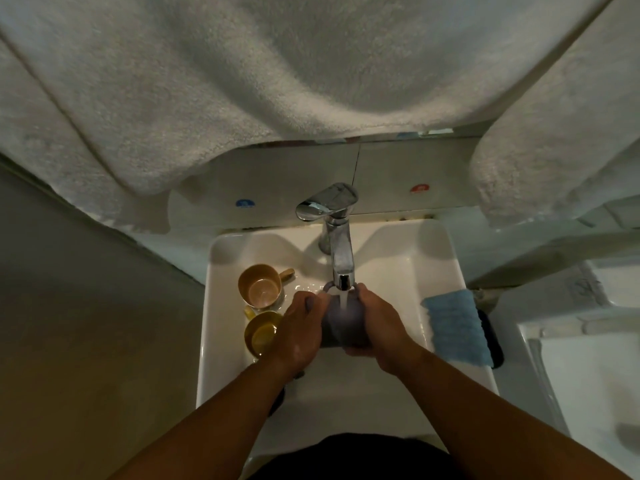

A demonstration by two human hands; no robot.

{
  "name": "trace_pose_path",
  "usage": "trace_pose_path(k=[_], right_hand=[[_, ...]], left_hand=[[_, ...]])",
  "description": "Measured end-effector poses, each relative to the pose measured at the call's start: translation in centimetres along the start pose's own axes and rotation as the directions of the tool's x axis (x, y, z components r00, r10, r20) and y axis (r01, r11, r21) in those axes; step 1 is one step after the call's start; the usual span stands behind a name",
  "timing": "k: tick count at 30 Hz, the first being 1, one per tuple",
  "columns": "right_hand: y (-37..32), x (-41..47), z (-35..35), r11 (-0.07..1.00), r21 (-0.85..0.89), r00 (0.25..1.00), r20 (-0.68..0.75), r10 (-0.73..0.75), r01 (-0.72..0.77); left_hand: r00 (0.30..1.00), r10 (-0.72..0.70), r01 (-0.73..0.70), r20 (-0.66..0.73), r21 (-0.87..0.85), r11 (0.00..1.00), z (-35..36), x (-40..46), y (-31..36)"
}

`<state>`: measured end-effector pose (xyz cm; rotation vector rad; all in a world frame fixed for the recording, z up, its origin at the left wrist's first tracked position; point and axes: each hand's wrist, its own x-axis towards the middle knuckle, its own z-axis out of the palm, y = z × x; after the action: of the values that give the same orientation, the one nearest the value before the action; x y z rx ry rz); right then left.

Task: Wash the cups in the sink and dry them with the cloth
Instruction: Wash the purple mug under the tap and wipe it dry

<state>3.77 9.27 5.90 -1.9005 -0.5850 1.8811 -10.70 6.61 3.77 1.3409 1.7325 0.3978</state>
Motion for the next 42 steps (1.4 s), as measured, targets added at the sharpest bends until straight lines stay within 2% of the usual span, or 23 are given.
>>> trace_pose_path(k=[2, 5, 6, 8, 10, 11, 13, 16, 18, 20, 21, 22, 24, 25, 26, 28, 31, 34, 38, 40, 42], right_hand=[[-0.4, 0.5, -0.2, 0.997, -0.009, 0.995, -0.059, 0.082, -0.083], [-1.4, 1.2, -0.5, 0.974, 0.014, 0.97, -0.085, 0.227, -0.226], [-1.3, 1.4, -0.9, 0.974, 0.001, 0.972, -0.064, 0.226, -0.226], [-0.4, 1.7, -1.7, 0.995, -0.008, 0.995, 0.002, 0.102, -0.102], [0.5, 1.7, -2.1, 0.998, 0.068, 1.0, 0.0, -0.011, 0.011], [0.7, 1.7, -2.1, 0.996, 0.074, 0.999, -0.011, -0.052, 0.052], [0.6, 1.8, -1.8, 0.974, -0.068, 0.976, -0.019, -0.218, 0.217], [0.2, 2.0, -1.1, 0.81, -0.342, 0.872, 0.064, -0.485, 0.476], [0.2, 2.0, -1.2, 0.676, -0.525, 0.833, 0.125, -0.54, 0.517], [-0.4, 1.4, -1.8, 0.566, -0.647, 0.792, 0.099, -0.603, 0.511], [-1.0, 0.7, -2.2, 0.53, -0.662, 0.74, 0.056, -0.67, 0.53], [-1.8, -0.3, -2.5, 0.473, -0.664, 0.652, 0.029, -0.757, 0.579], [-3.8, -2.7, -2.7, 0.306, -0.666, 0.454, 0.054, -0.89, 0.68], [-4.9, -4.0, -2.4, 0.226, -0.664, 0.377, 0.091, -0.922, 0.712], [-6.0, -5.1, -2.0, 0.154, -0.663, 0.322, 0.138, -0.937, 0.733], [-7.8, -6.3, -0.8, 0.021, -0.674, 0.269, 0.266, -0.926, 0.738], [-8.7, -6.2, 1.1, -0.109, -0.711, 0.282, 0.409, -0.868, 0.694], [-7.8, -5.8, 2.4, -0.098, -0.761, 0.366, 0.416, -0.833, 0.642], [-6.6, -5.3, 2.8, -0.137, -0.779, 0.364, 0.431, -0.826, 0.612], [-6.6, -5.2, 2.7, -0.183, -0.784, 0.377, 0.471, -0.798, 0.593], [-6.5, -5.3, 2.2, -0.182, -0.77, 0.398, 0.497, -0.771, 0.611]], left_hand=[[0.999, 0.016, -0.021, -0.033, -0.173, 0.985, 0.5, 0.0, 0.1], [0.998, 0.068, -0.065, 0.012, -0.18, 0.982, 0.6, 0.2, 0.4], [0.998, 0.051, -0.045, 0.028, -0.177, 0.983, 0.6, 0.4, 0.5], [0.99, -0.002, 0.033, 0.14, -0.222, 0.974, 0.3, 0.7, 0.5], [0.957, -0.031, 0.108, 0.288, -0.257, 0.96, -0.1, 0.6, 0.5], [0.947, -0.033, 0.122, 0.319, -0.264, 0.957, -0.3, 0.6, 0.6], [0.968, -0.03, 0.097, 0.249, -0.262, 0.96, -0.8, 0.3, 0.6], [1.0, -0.025, 0.025, 0.006, -0.215, 0.976, -1.8, -0.5, -0.4], [0.998, 0.027, -0.037, -0.057, -0.191, 0.981, -2.6, -1.0, -1.8], [0.993, 0.104, -0.113, -0.052, -0.197, 0.974, -3.1, -1.7, -2.6], [0.989, 0.139, -0.148, -0.057, -0.219, 0.964, -3.3, -1.9, -3.0], [0.983, 0.166, -0.179, -0.075, -0.211, 0.961, -3.4, -2.1, -3.0], [0.966, 0.227, -0.244, -0.127, -0.145, 0.959, -3.6, -2.2, -2.7], [0.955, 0.25, -0.269, -0.157, -0.117, 0.956, -3.5, -2.2, -2.7], [0.953, 0.25, -0.27, -0.17, -0.104, 0.957, -3.5, -2.2, -2.4], [0.947, 0.261, -0.283, -0.187, -0.101, 0.954, -3.3, -2.3, -2.4], [0.949, 0.251, -0.273, -0.19, -0.104, 0.956, -3.1, -2.2, -2.6], [0.956, 0.244, -0.255, -0.161, -0.054, 0.965, -3.2, -2.4, -2.9], [0.951, 0.279, -0.284, -0.131, -0.027, 0.958, -3.1, -2.6, -3.4], [0.947, 0.302, -0.305, -0.112, -0.004, 0.952, -2.9, -2.6, -3.5], [0.94, 0.33, -0.328, -0.092, 0.034, 0.944, -2.7, -2.8, -3.2]])
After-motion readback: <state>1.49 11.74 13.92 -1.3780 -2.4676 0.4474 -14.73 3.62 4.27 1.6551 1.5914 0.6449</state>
